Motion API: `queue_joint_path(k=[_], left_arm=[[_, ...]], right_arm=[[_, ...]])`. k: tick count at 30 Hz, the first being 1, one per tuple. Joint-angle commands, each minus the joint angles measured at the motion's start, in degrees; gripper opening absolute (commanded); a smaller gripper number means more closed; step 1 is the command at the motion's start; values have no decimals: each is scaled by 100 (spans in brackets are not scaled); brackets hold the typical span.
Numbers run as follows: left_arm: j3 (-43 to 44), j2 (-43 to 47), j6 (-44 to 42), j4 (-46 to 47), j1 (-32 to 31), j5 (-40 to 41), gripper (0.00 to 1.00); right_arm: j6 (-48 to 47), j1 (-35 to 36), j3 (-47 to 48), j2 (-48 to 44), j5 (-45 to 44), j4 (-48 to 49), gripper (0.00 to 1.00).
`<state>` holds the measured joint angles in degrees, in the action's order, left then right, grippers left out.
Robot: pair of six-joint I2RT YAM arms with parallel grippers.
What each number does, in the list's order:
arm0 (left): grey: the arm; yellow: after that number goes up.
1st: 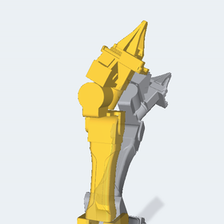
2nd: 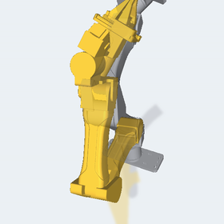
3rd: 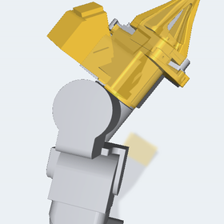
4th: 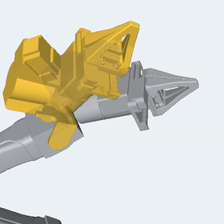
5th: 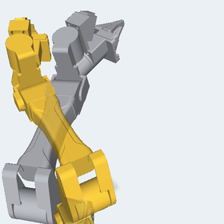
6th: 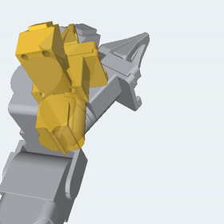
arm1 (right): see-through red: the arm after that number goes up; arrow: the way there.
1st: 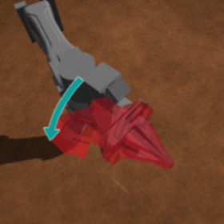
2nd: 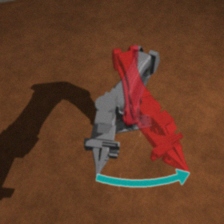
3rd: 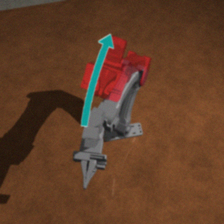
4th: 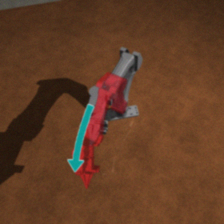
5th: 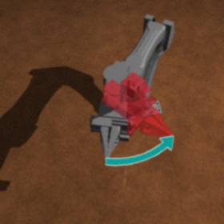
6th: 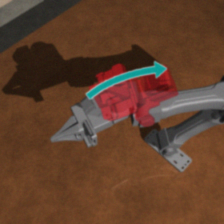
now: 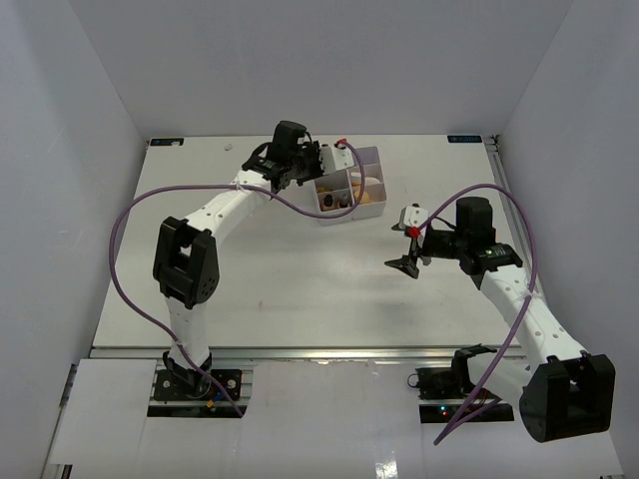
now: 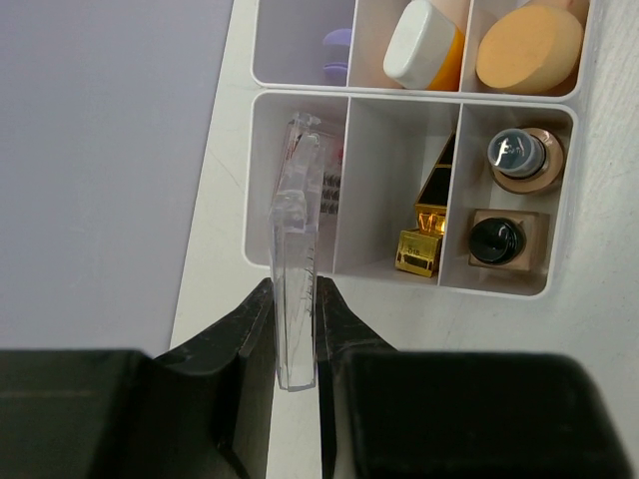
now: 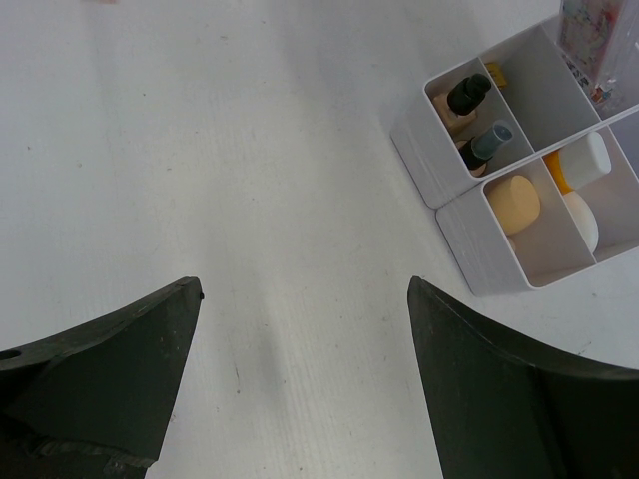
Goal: Organize the makeup
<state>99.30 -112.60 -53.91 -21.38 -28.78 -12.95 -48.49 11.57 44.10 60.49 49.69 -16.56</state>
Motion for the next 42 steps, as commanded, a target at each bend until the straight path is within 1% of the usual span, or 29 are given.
queue_joint_path(k=[1,3,6,11,13,17,19,20,21,23,27,29,32,33,34,35,36,38,40,42], left_arm=[[297,-28,36,-88,81,-392,8],[342,-74,64,-103,101,-468,14],[414,-170,97,-119,127,-507,19],[542,-316,234,-95,127,-533,34],[564,-358,319,-59,127,-533,44],[548,-321,482,201,127,-430,67],[483,-260,577,381,127,-401,75],[432,-207,638,496,127,-388,81],[385,-153,710,616,127,-373,92],[336,-93,779,735,127,-339,98],[413,76,996,954,127,-299,98],[441,196,1249,1024,127,-279,98],[362,605,1810,1193,127,-211,98],[320,642,1861,1278,127,-173,98],[-37,954,2296,1455,127,-94,98],[-193,1283,2757,1581,127,-86,98],[-551,1493,3273,1644,127,-79,98],[-1154,2231,4036,1753,127,-95,98],[-2037,3000,4827,1766,127,-224,98],[-3020,3800,5502,1812,144,-269,98]], right_arm=[[-33,-55,-51,7,167,38,90],[-46,-50,-43,7,172,38,90],[-47,-57,-51,7,172,38,90],[-47,-59,-59,-2,172,30,90],[-47,-59,-59,-2,172,30,90],[-48,-75,-43,7,188,21,90],[-55,-81,-42,3,190,21,90],[-55,-88,-42,7,193,21,90],[-55,-95,-42,7,200,20,90],[-47,-111,-42,7,216,12,90],[-22,-154,-45,12,230,17,90],[49,-190,-30,39,240,27,90],[355,-324,-16,49,215,128,90],[503,-388,-18,39,207,195,90],[802,-511,-44,13,193,344,90],[1137,-651,-65,-15,138,512,90],[1318,-734,-80,-26,92,581,90],[1833,-1024,-43,-18,-74,672,90],[2207,-1422,91,-2,-100,608,90],[2352,-1680,237,-11,-194,410,90]])
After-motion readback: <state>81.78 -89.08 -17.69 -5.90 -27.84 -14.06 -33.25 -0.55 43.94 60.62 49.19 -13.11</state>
